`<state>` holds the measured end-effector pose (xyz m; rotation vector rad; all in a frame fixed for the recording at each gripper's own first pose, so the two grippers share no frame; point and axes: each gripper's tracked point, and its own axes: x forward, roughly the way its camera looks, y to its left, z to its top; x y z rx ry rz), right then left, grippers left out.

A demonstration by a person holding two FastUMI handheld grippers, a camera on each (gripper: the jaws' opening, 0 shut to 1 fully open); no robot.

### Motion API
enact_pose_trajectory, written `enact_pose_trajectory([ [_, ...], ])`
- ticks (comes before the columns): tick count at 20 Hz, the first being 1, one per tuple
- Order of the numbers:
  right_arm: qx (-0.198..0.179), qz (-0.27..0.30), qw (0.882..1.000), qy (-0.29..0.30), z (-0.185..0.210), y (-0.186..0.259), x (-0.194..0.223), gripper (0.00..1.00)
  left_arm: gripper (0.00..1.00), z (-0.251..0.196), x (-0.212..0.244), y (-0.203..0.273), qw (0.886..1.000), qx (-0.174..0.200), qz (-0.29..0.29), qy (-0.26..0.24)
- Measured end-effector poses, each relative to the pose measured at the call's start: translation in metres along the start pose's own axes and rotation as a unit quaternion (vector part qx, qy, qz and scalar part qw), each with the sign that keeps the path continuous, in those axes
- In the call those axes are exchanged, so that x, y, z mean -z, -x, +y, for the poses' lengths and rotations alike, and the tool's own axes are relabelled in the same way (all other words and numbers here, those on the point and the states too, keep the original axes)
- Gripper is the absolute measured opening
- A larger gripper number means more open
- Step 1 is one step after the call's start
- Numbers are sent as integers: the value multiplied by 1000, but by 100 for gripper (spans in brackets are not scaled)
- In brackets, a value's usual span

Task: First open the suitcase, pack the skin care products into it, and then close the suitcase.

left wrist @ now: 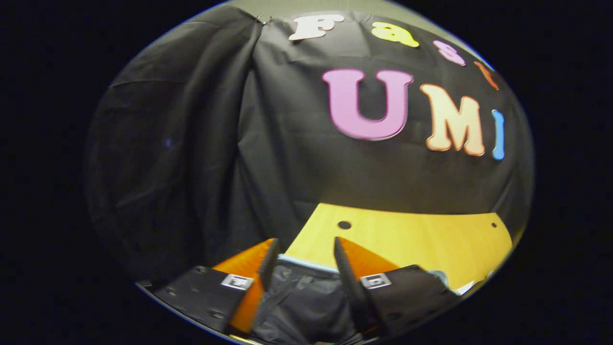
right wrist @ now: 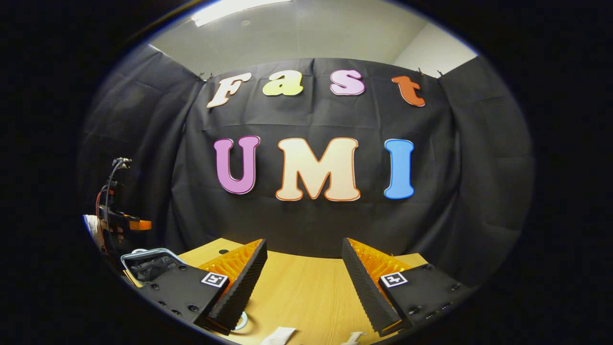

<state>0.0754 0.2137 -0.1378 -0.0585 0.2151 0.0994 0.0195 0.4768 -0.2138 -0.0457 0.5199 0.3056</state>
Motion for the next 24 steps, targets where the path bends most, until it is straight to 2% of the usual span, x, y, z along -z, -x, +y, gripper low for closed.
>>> enact_pose_trajectory([
  [2, 4, -1, 1000, -8, -16, 6, 1, 99, 98, -37, -19, 15, 999, 23, -30, -3],
  [3, 6, -2, 1000, -8, -26, 11, 0, 99, 94, -67, -27, 27, 998, 43, -39, 1],
  [8, 15, 4, 1000, -11, -80, 36, 6, 99, 95, -187, -24, 78, 991, 122, -49, -7],
  [14, 27, 9, 1000, -3, -124, 63, 18, 99, 95, -300, 24, 124, 980, 200, -12, -13],
  [19, 30, 23, 999, -1, -149, 80, 33, 99, 95, -353, 94, 151, 970, 233, 60, -26],
  [24, 31, 35, 999, 2, -162, 90, 43, 99, 95, -369, 164, 164, 961, 235, 142, -30],
])
